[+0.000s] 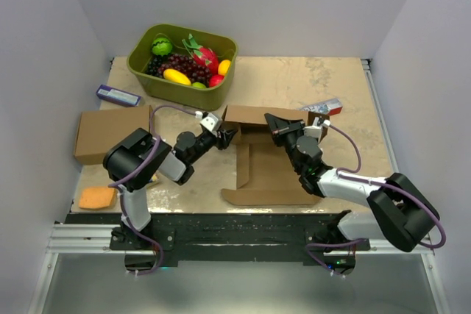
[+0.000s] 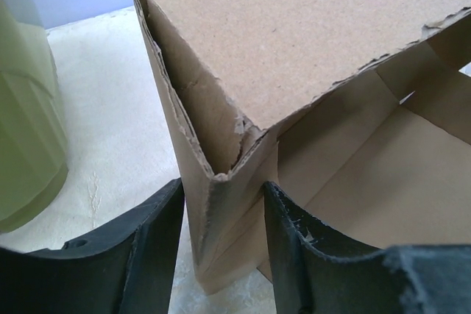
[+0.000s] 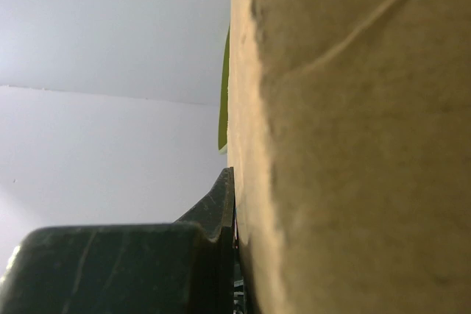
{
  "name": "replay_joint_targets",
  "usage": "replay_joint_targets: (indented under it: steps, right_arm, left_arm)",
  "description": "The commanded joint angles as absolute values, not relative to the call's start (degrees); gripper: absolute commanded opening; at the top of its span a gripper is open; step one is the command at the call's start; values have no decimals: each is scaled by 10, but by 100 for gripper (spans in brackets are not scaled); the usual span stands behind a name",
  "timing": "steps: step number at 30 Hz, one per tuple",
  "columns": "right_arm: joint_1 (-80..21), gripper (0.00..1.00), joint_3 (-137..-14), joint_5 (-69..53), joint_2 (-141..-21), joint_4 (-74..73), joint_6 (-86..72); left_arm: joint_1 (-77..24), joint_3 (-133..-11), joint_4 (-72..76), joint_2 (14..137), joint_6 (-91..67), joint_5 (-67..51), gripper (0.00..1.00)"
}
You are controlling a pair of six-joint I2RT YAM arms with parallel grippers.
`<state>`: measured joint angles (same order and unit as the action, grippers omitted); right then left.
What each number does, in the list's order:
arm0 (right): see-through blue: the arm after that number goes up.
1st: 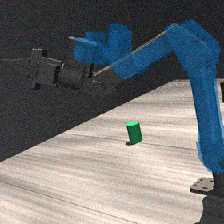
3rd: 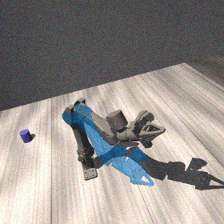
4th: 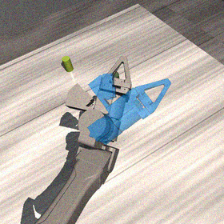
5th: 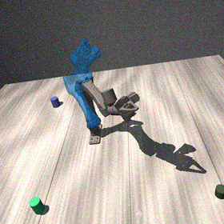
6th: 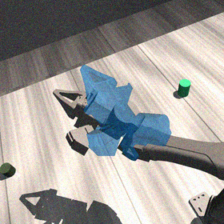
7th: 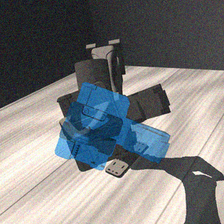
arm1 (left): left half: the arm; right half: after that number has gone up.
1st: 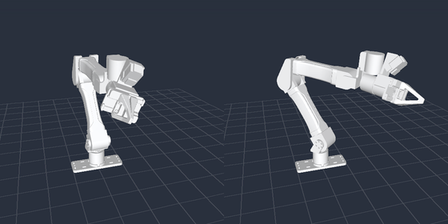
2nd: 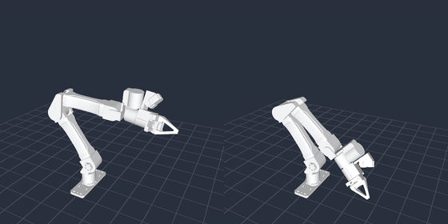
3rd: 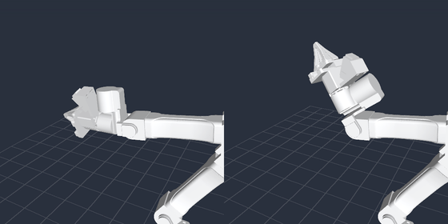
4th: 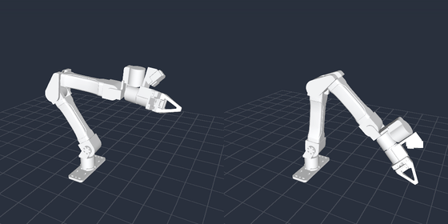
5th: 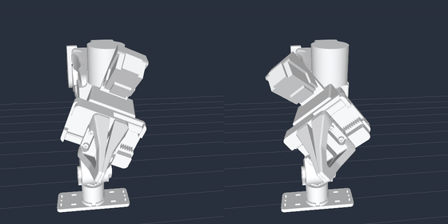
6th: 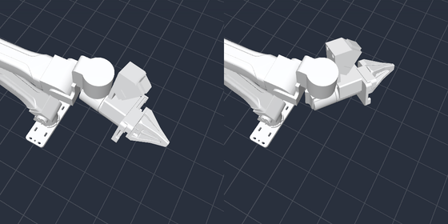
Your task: Fold the paper box
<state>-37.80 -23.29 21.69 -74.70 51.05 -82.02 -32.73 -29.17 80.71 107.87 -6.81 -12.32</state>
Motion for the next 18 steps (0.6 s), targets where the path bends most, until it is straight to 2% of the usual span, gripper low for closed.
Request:
replay_joint_targets:
  steps: [1, 4, 6, 7, 11, 14, 18]
  right_arm:
    - [-408, 0, -222, 83, -777, 396, -794]
    - [-408, 0, -222, 85, -773, 397, -793]
    - [-409, 0, -223, 84, -773, 397, -793]
    - [-409, 0, -222, 84, -773, 396, -792]
    - [-409, 0, -221, 83, -773, 397, -795]
    - [-409, 0, -221, 83, -773, 396, -796]
    - [-409, 0, -219, 81, -774, 396, -799]
  left_arm:
    - [-344, -316, 905, 1101, -93, -221, 51]
    - [-344, -317, 897, 1111, -98, -223, 46]
    - [-345, -328, 889, 1116, -105, -222, 38]
    - [-345, -330, 880, 1118, -107, -219, 29]
    - [-351, -325, 888, 1108, -121, -164, 16]
    - [-365, -327, 882, 1098, -118, -131, 11]
    - [-378, -335, 866, 1090, -95, -123, 11]
